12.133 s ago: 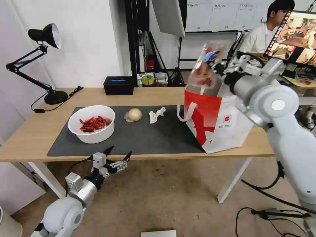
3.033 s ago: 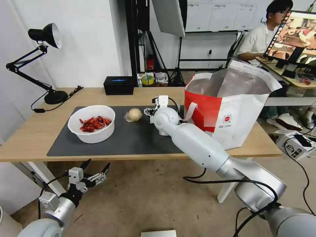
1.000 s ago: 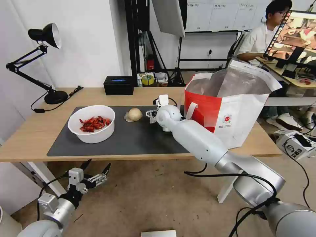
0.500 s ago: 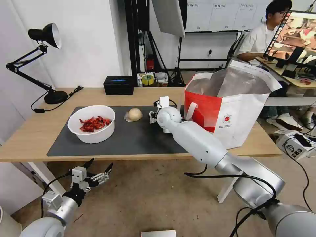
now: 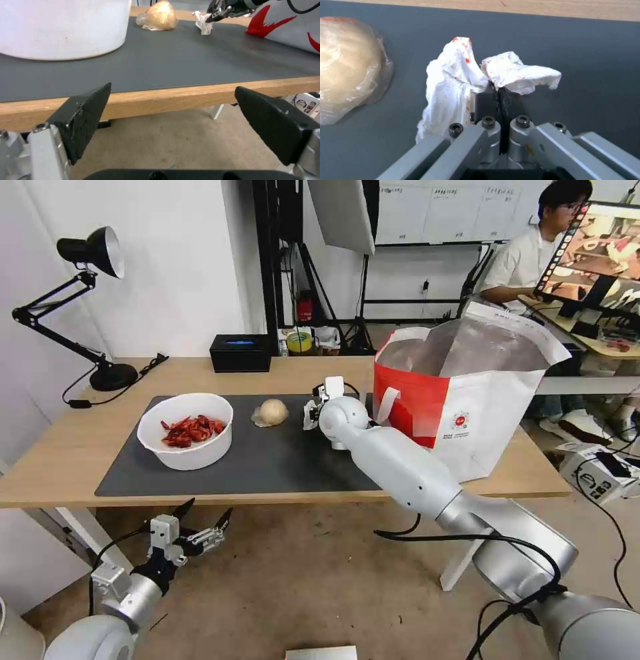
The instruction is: Pick up the trash from the table and place it into the takeout bag.
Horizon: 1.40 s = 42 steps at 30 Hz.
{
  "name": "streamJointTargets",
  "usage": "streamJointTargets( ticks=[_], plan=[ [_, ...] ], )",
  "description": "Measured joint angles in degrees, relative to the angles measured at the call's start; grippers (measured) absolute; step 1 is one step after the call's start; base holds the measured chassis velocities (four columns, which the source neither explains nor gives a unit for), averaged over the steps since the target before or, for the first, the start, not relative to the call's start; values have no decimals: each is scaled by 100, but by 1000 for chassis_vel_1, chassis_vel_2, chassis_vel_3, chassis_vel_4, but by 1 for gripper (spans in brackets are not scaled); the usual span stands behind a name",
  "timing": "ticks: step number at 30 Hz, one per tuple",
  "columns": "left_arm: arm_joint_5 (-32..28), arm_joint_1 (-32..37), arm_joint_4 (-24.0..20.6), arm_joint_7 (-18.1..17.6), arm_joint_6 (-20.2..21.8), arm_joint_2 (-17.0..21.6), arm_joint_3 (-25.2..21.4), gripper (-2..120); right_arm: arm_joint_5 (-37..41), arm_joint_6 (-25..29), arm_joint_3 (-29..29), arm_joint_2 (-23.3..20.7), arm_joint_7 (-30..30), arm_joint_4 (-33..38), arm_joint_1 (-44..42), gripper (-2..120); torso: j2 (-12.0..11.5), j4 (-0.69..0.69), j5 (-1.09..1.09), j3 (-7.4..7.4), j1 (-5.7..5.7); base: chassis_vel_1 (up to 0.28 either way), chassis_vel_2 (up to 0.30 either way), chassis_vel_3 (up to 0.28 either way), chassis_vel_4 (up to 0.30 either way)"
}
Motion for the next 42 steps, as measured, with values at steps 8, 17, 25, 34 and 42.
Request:
streamJointTargets(
  ticks=[8, 17, 25, 34, 42],
  plan=[
    [-2, 25, -24, -4, 0, -10, -15, 100, 33, 2, -24, 1, 2, 9, 5, 0, 0, 0, 0, 0, 0, 0, 0, 0, 0],
    [-2, 40, -33, -8, -7, -47, -9, 100, 56, 52, 40, -101, 6, 242, -38, 0, 0, 0, 0, 0, 0, 0, 0, 0, 0],
    [-5, 59, -79, -10, -13, -35, -39, 100, 50, 178, 123, -407, 129, 967, -109, 0, 0, 0, 0, 0, 0, 0, 0, 0, 0],
    [-6, 83, -126, -12, -20, -52, -59, 100, 132, 198, 218, -773, 273, 1779, -175, 0, 0, 0, 1, 0, 0, 0, 0, 0, 0],
    [-6, 135, -191, -69, -23, -80, -90, 100, 159, 209, 339, -1066, 395, 2387, -290, 0, 0, 0, 1, 0, 0, 0, 0, 0, 0]
  ],
)
